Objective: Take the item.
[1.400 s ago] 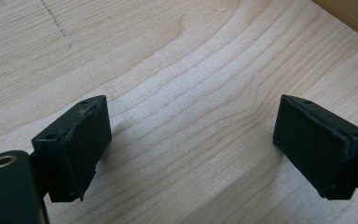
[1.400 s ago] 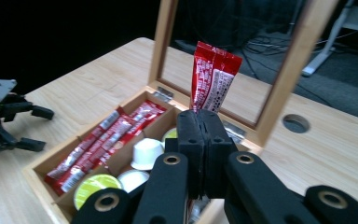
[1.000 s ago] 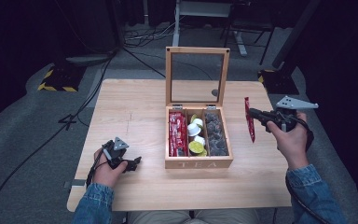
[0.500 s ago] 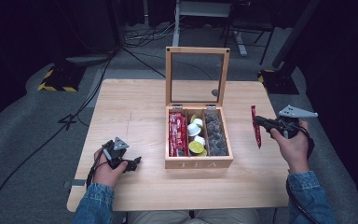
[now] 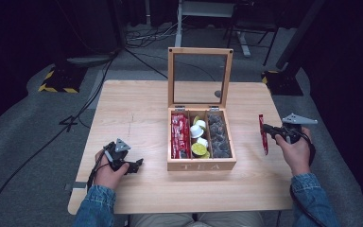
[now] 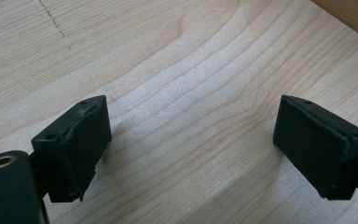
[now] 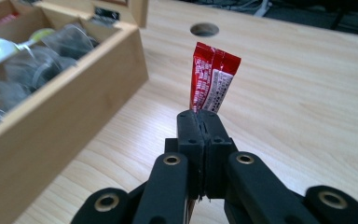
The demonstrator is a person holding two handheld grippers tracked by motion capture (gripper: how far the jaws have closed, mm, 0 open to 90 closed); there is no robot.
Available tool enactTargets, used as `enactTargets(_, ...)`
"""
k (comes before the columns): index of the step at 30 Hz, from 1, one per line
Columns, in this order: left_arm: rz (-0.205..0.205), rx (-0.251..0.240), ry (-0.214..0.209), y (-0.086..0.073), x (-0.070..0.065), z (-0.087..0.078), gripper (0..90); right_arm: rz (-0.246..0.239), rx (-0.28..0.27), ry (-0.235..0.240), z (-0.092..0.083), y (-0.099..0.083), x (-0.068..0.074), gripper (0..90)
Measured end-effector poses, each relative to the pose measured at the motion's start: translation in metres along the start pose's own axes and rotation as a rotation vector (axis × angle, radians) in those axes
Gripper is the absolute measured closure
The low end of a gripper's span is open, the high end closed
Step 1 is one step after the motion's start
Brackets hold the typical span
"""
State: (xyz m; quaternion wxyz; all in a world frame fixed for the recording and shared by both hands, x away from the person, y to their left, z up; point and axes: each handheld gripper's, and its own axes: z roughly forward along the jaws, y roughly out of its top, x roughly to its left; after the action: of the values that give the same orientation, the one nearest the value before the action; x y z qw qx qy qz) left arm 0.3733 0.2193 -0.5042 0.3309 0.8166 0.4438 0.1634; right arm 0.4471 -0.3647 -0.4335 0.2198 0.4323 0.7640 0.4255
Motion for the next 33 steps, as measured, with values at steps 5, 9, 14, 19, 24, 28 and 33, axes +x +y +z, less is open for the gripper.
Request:
enactTargets(5, 0.004, 0.000, 0.000, 0.001, 0.002, 0.001, 10.8, 0.020, 0.032, -0.004, 0.006, -0.010, -0.006, 88.8)
enactTargets(9, 0.002, 0.003, 0.000, 0.002, 0.003, 0.002, 10.3, 0.027, 0.068, -0.009, 0.008, -0.016, -0.009, 88.8)
enactTargets(14, 0.005, 0.001, -0.001, 0.003, 0.003, 0.003, 10.1, 0.049, 0.110, -0.018, 0.011, -0.021, -0.012, 88.6)
enactTargets(19, 0.005, 0.000, -0.001, 0.003, 0.003, 0.003, 10.2, 0.062, 0.154, -0.029, 0.017, -0.027, -0.013, 87.6)
enactTargets(24, 0.004, 0.003, 0.001, 0.004, 0.003, 0.003, 10.1, 0.057, 0.186, -0.039, 0.021, -0.032, -0.014, 84.6)
enactTargets(28, 0.006, 0.002, 0.000, 0.004, 0.004, 0.004, 10.1, 0.054, 0.184, -0.047, 0.022, -0.035, -0.015, 72.8)
enactTargets(33, 0.007, 0.000, -0.001, 0.005, 0.005, 0.005, 10.1, 0.063, 0.148, -0.061, 0.019, -0.034, -0.017, 58.7)
